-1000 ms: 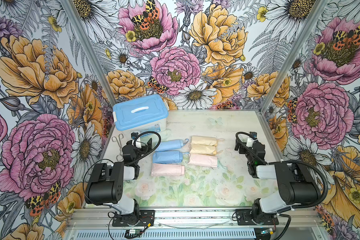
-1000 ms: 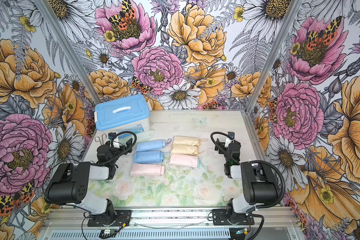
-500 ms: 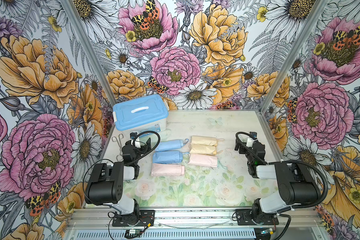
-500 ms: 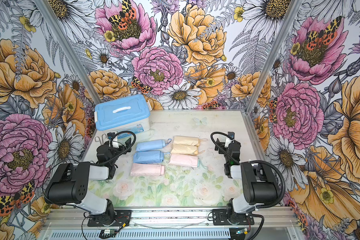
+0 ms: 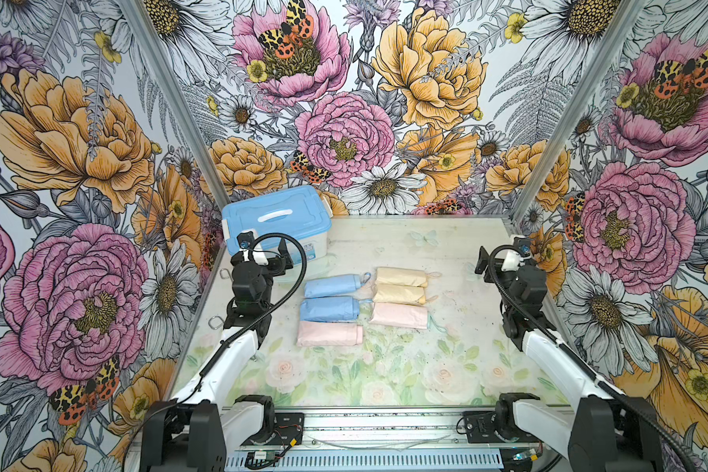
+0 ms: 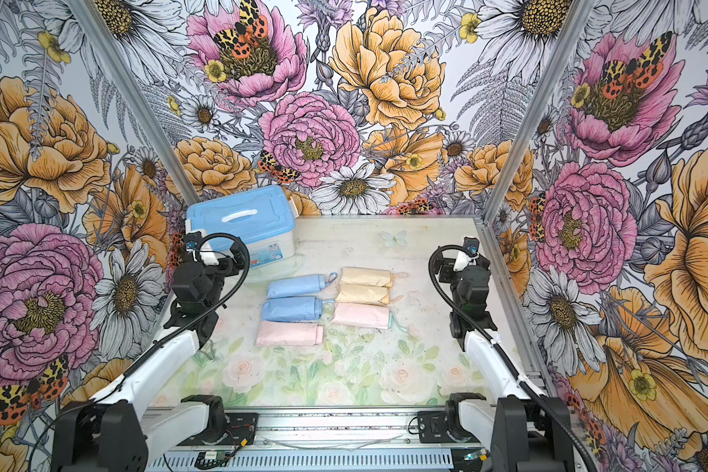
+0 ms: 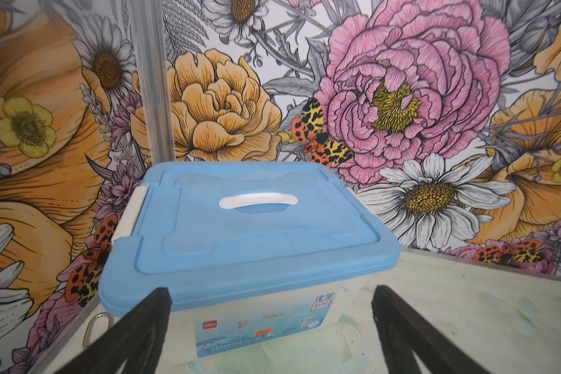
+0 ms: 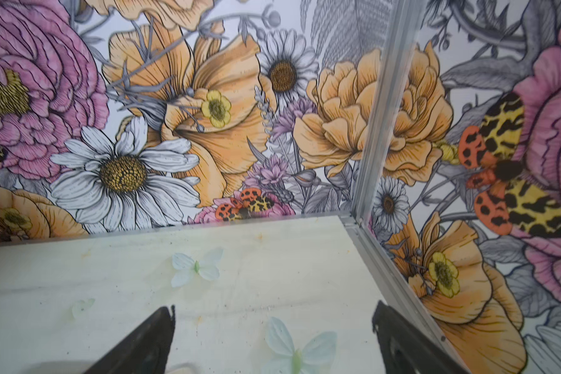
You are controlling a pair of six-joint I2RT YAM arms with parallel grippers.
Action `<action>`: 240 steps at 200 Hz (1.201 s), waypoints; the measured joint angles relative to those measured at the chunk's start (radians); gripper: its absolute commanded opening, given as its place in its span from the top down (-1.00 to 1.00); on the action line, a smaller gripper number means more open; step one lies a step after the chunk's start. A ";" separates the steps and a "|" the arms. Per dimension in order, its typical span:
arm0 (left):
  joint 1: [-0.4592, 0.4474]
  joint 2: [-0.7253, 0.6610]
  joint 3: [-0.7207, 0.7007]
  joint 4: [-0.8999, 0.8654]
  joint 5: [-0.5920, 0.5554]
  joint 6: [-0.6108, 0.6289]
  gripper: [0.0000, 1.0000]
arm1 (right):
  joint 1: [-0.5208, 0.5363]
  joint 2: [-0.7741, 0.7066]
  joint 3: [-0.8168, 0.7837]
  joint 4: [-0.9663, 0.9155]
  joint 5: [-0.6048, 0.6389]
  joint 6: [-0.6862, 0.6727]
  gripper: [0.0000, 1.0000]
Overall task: Take umbrellas out of sleeves
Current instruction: Take out the umbrella from the umbrella sleeve.
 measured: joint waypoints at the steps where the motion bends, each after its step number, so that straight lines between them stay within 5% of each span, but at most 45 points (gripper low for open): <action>1: 0.000 -0.005 0.006 -0.010 0.002 -0.003 -0.98 | 0.000 -0.002 0.003 -0.004 -0.002 0.001 -0.99; 37: 0.002 -0.100 0.123 -0.214 0.115 -0.084 -0.98 | 0.027 -0.066 0.166 -0.182 -0.102 0.075 -0.99; 69: 0.055 -0.115 0.187 -0.337 0.330 -0.175 -0.98 | 0.077 -0.037 0.261 -0.297 -0.233 0.144 -0.99; 123: 0.068 0.074 0.283 -0.449 0.637 -0.285 -0.93 | 0.176 0.053 0.292 -0.364 -0.350 0.226 -0.99; 240: 0.100 0.408 0.300 -0.629 0.629 -0.278 -0.39 | 0.200 0.040 0.249 -0.385 -0.430 0.263 -0.99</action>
